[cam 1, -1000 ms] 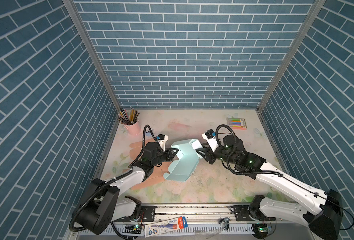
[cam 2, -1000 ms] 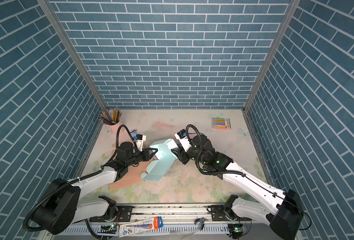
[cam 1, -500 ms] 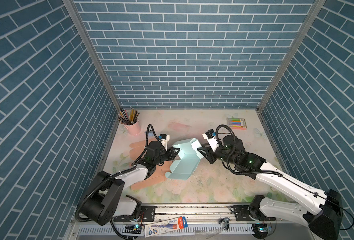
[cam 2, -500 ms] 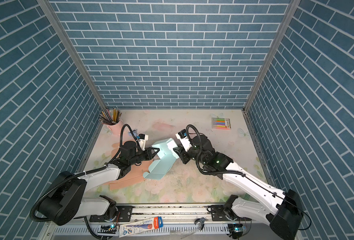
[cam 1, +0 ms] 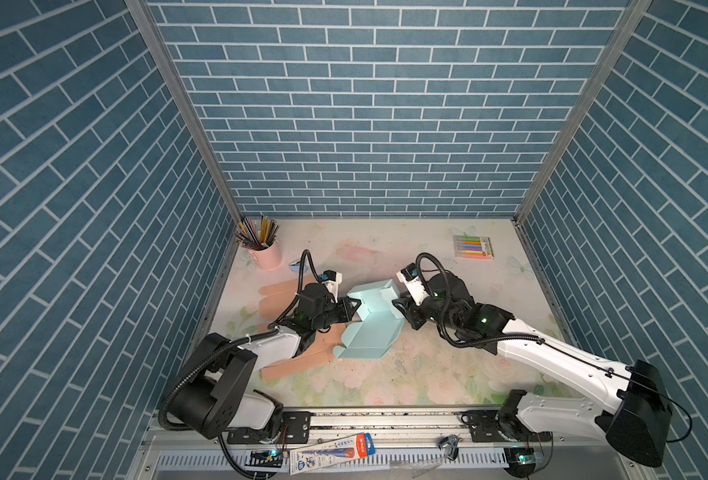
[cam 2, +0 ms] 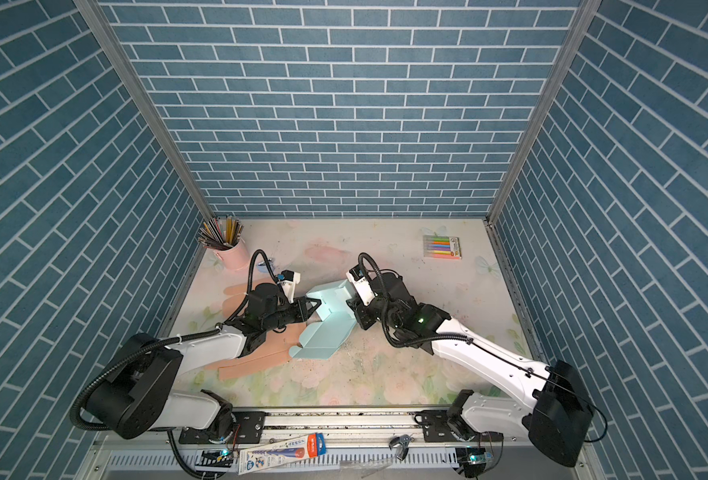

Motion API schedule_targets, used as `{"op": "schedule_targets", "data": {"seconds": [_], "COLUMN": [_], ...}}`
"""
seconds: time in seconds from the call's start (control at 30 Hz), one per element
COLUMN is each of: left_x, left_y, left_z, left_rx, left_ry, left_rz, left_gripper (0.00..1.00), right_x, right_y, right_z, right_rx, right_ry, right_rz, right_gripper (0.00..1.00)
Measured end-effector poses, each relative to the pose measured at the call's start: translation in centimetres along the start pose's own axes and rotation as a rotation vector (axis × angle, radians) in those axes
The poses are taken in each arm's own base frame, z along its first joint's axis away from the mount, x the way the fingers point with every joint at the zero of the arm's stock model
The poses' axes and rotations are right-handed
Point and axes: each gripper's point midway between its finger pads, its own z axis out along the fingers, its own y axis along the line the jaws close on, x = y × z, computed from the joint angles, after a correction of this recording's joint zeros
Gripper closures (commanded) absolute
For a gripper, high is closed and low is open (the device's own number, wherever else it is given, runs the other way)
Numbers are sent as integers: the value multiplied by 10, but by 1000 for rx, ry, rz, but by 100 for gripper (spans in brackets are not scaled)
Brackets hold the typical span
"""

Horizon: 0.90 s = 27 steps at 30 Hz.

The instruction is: Fold the paper box

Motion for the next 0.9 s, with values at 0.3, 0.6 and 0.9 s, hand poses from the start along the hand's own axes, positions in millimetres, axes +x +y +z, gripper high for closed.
{"op": "schedule_targets", "data": {"seconds": [0.3, 0.6, 0.9], "left_x": [0, -3, -5], "left_y": [5, 11, 20], "left_z": [2, 0, -7], "left_rx": [-27, -85, -175], "left_ry": [-10, -41, -74], "left_rz": [-1, 4, 10], "left_gripper": [100, 100, 100], "right_x": [3, 2, 6], "right_y": [4, 6, 6], "right_z": [8, 20, 35], "right_rx": [55, 109, 187], "right_ry": [47, 131, 222], "right_rz": [-21, -18, -30], "right_gripper": [64, 63, 63]}}
